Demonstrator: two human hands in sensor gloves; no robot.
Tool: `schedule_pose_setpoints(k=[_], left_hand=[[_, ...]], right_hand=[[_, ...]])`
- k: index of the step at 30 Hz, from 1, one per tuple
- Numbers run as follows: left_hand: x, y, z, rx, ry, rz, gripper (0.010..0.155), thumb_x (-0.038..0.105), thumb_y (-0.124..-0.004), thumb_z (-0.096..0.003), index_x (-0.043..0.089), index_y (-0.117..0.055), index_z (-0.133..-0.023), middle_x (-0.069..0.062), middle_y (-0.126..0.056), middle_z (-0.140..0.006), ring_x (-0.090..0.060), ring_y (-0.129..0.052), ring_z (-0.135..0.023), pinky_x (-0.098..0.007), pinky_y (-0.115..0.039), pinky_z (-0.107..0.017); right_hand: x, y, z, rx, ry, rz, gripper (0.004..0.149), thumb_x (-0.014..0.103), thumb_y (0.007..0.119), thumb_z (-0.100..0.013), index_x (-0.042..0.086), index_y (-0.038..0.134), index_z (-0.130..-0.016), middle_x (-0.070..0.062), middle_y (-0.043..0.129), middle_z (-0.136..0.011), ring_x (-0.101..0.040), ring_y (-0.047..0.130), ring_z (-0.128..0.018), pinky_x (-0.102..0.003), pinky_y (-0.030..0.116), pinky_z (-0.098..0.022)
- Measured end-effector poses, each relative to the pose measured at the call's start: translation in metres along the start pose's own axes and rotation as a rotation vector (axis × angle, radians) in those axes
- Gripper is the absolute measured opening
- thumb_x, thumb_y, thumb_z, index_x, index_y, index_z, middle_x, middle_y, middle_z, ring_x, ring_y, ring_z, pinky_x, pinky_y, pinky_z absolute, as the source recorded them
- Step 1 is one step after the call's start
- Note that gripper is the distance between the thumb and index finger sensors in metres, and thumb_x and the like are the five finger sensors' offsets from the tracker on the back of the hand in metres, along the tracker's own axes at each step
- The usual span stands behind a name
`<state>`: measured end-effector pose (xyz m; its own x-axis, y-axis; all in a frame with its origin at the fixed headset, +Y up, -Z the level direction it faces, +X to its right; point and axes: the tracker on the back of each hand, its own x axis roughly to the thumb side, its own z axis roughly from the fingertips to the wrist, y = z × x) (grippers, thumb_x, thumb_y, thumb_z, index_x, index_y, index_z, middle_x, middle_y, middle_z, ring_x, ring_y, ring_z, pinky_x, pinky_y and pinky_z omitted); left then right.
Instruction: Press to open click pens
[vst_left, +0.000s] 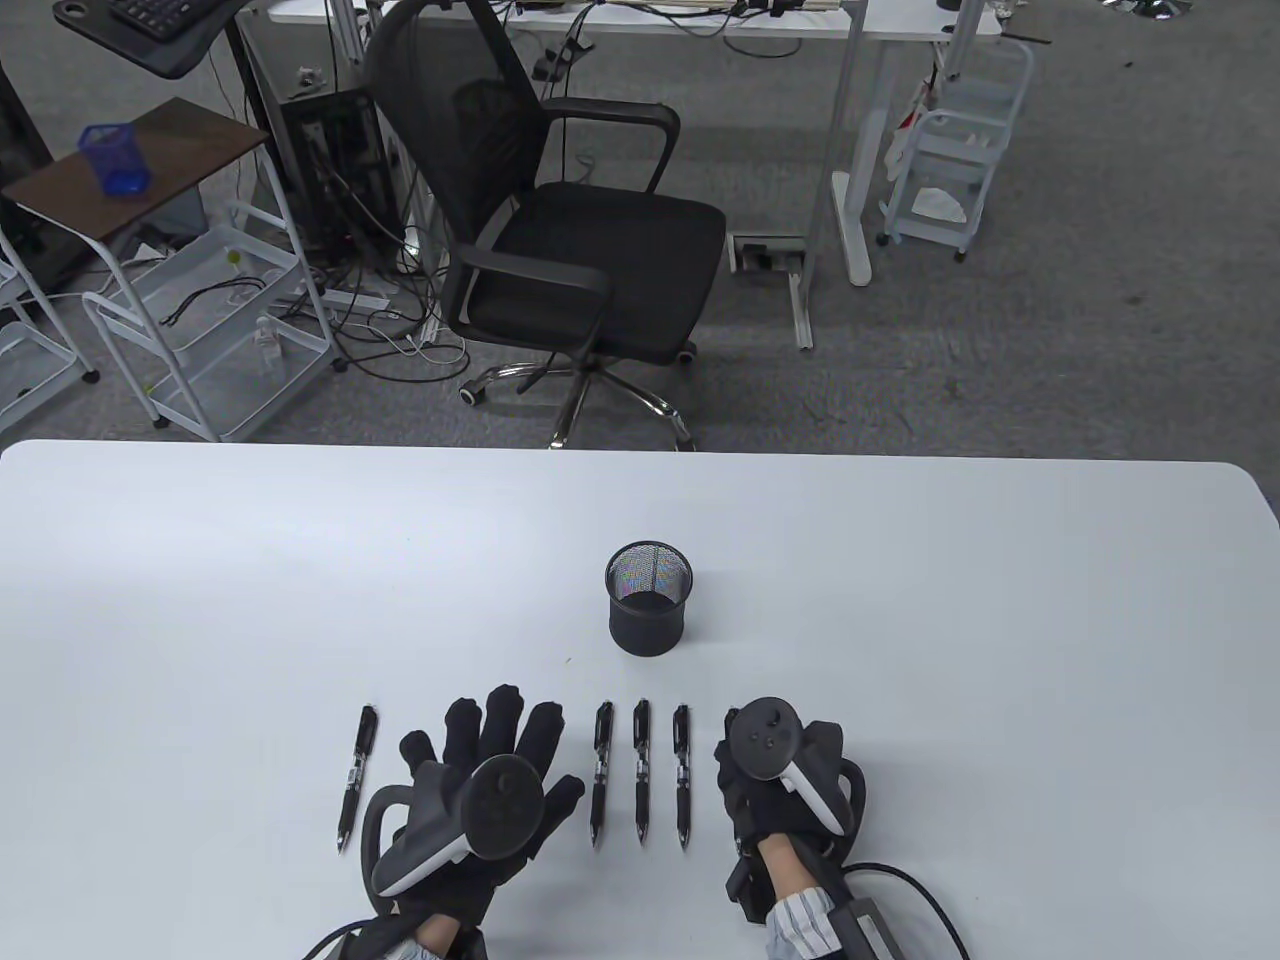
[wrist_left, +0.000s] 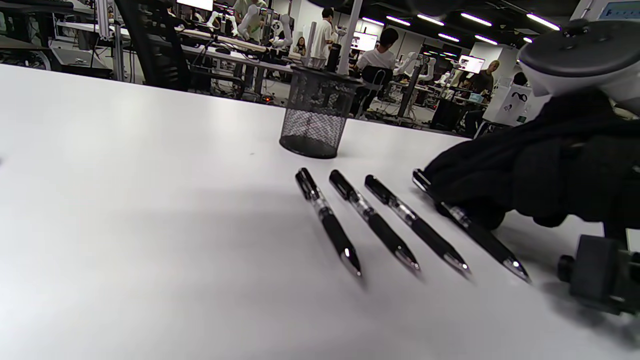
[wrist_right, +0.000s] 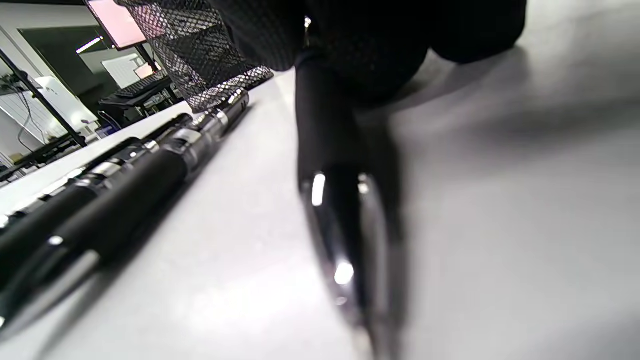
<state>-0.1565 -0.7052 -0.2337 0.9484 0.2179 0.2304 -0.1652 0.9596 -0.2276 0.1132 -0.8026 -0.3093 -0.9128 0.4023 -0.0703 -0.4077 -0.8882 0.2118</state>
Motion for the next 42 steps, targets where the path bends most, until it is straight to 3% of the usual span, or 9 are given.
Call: schedule_pose_setpoints(k=[20,30,42], left_hand=[[-0.001,0.0,0.0,0.0,0.0,0.005,0.069,0.057,-0.05,-0.0714,0.022,-0.03,-0.128,-0.025,-0.021,-0.131,-0.064,-0.026,-0.114,-0.085,-0.021,-0.068],[-0.001,0.0,0.0,0.002,-0.001,0.005,0.069,0.057,-0.05,-0.0714,0.022,-0.03,-0.128,-0.024,-0.021,-0.131,-0.064,-0.026,-0.114,-0.085,-0.021,-0.068],[0.0,0.0,0.001,-0.001,-0.002,0.002,0.069,0.057,-0.05,-0.0714,0.022,-0.03,-0.128,-0.025,-0.021,-0.131,-0.064,-0.026,-0.114,-0.085,-0.021,-0.068]], right_hand=[[0.015,0.009,0.0,-0.022,0.068,0.193,0.056,0.023,0.073,-0.065,-0.01,0.064,-0.109,-0.021,0.083,-0.075,-0.023,0.09,-0.045,-0.051,0.074,-0.055],[0.013,0.007,0.004,-0.039,0.12,0.189,0.056,0.028,0.073,-0.066,-0.004,0.065,-0.111,-0.02,0.083,-0.075,-0.023,0.09,-0.043,-0.051,0.075,-0.053],[0.01,0.007,0.005,-0.047,0.146,0.196,0.061,0.032,0.075,-0.065,-0.004,0.062,-0.112,-0.019,0.081,-0.077,-0.022,0.088,-0.044,-0.051,0.073,-0.053]])
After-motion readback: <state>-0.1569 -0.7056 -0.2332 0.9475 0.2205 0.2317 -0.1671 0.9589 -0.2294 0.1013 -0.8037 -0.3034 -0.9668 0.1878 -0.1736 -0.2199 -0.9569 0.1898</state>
